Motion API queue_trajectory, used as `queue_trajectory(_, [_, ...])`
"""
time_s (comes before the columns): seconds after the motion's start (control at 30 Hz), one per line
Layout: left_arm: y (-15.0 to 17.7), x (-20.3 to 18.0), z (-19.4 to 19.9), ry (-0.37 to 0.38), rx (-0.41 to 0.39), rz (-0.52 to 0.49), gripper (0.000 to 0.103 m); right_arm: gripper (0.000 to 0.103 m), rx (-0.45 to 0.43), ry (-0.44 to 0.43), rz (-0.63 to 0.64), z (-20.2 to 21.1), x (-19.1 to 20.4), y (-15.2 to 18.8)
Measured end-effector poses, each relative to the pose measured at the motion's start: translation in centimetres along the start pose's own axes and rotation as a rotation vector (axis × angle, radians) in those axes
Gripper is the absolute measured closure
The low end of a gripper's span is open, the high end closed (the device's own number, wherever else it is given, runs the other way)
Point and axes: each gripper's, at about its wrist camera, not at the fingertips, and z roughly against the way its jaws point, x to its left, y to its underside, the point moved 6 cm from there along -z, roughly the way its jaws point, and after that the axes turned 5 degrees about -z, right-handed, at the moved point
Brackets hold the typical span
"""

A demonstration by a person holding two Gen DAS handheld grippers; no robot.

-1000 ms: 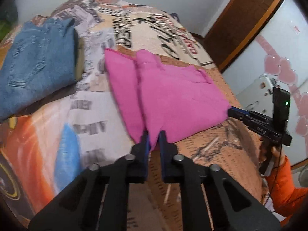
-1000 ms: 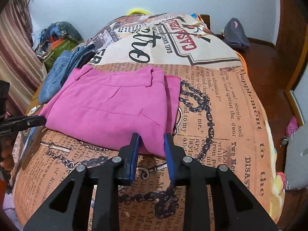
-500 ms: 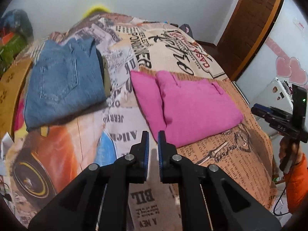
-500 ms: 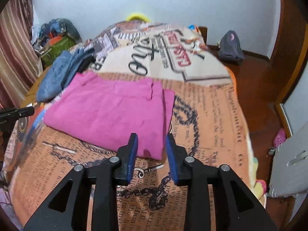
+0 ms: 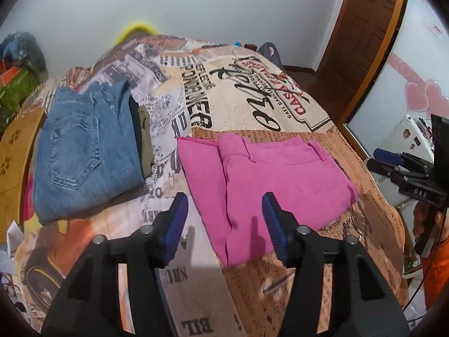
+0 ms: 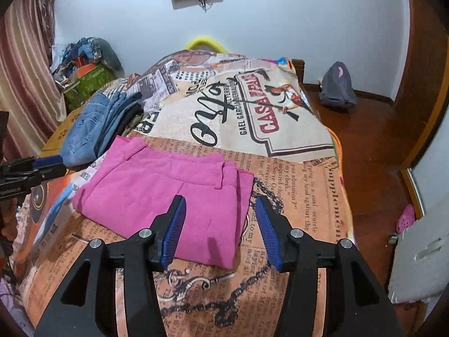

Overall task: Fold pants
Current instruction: 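Lower both tools onto the folded pink pants and close them on its edge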

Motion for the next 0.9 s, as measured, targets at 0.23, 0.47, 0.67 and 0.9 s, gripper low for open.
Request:
queue_trajectory(0.23, [0.2,-0.1,-3.9,0.018,0.071,0.018,0.046,0.035,0.064,0.018,-0.014,-4.0,-0.8,0.2])
queue_trajectory(0.47, [0.6,0.1,-6.5,0.047,0.12,0.049,0.036,0.035,0.117,-0.012,-0.026,-7.1,-1.6,0.7])
queue_trajectory(0.67, [0.5,-0.2,-8.5,0.086,0.158,0.076,0.032,0.035,0.18,-0.057,-0.068,-10.2,-2.2,1.6])
queue_trajectory(0.9, [0.5,0.7,-10.2,0.147,0.164,0.138,0.032,0.035,0.201,-0.104,-0.096,-10.9,-2.3,2.0])
